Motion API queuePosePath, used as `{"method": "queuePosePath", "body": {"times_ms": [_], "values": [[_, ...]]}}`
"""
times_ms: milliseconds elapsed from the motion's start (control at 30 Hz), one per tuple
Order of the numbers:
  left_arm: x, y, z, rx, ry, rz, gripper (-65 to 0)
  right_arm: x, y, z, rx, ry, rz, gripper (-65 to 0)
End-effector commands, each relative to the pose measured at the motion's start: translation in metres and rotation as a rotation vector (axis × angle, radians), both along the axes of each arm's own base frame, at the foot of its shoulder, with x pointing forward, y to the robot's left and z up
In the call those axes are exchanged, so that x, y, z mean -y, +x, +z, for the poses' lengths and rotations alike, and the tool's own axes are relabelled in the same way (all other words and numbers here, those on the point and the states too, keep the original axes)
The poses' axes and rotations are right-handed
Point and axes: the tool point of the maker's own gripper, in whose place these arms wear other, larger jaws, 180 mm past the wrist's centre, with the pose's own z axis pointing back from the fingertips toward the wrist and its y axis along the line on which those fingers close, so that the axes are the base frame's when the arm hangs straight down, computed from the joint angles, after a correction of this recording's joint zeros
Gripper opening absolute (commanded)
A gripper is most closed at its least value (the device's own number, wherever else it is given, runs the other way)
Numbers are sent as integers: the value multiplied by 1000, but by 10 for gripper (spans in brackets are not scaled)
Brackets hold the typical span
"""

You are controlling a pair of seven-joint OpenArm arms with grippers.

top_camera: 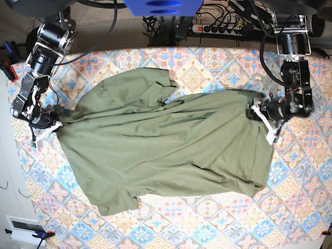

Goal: Layout the t-shirt on the table in an organized manner, then fold the t-shirt properly
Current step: 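Grasp the hem with the left gripper and drag it away from the right gripper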

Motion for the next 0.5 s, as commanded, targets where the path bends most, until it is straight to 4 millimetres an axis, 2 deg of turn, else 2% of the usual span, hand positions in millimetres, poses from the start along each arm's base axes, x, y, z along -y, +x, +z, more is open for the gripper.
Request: {"method": "queuePosePath", "body": {"times_ms": [0,100,167,400,467], "values": [[-14,14,23,73,-9,37,-286,12,15,21,61,-26,-7,-638],[-23,33,46,149,-58,89,-236,12,15,21,61,-26,-7,-638],[-27,43,52,167,-63,104,-222,12,14,20,60,-26,-7,-638],[-34,84,45,197,-153,212,-221,12,14,20,60,-26,-7,-638],[-19,93,33,171,-165,201,-221,12,14,21,61,-26,-7,-638]]}}
